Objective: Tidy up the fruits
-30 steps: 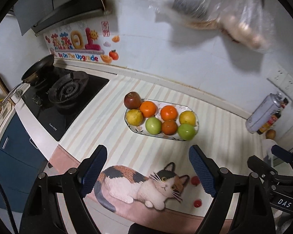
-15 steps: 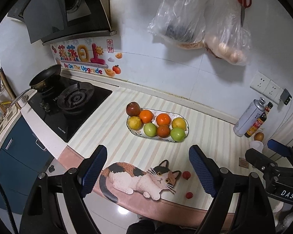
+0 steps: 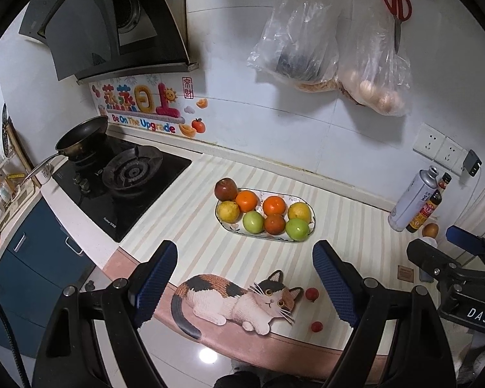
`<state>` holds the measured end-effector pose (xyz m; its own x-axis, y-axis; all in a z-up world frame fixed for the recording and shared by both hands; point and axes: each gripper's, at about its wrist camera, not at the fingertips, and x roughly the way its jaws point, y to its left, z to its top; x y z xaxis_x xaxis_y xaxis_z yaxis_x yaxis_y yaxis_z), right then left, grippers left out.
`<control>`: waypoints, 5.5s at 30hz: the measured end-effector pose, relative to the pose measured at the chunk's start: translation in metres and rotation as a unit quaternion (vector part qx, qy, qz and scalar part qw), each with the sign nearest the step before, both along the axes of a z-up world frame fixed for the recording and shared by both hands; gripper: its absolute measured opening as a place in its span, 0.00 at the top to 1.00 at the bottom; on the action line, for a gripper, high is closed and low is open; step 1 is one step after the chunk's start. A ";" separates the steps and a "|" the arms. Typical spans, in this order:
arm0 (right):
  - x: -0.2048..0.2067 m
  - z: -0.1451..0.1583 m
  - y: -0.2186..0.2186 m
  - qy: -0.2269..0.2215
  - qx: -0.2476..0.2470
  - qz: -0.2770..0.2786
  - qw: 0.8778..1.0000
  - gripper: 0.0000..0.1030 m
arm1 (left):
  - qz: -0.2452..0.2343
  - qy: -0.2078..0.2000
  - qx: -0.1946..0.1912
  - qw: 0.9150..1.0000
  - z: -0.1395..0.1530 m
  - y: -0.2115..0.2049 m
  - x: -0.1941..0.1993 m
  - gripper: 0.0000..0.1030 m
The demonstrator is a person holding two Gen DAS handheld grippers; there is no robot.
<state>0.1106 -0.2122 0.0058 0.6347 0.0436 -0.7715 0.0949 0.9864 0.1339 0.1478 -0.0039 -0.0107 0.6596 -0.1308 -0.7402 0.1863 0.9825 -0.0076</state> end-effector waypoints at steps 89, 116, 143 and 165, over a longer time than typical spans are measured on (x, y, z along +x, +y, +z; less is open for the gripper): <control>0.205 -0.261 0.027 0.123 0.204 0.032 0.971 0.74 | 0.021 0.283 -0.116 0.952 -0.219 0.005 0.246 0.73; 0.253 -0.320 0.055 0.145 0.139 0.013 0.980 0.74 | 0.040 0.330 -0.135 0.933 -0.286 0.008 0.295 0.72; 0.179 -0.214 0.002 0.124 0.017 -0.034 0.992 0.05 | 0.049 0.199 0.032 0.978 -0.198 0.014 0.212 0.06; 0.026 -0.067 -0.024 0.018 -0.003 0.027 0.999 0.05 | 0.092 0.058 0.008 0.994 -0.065 -0.012 0.039 0.06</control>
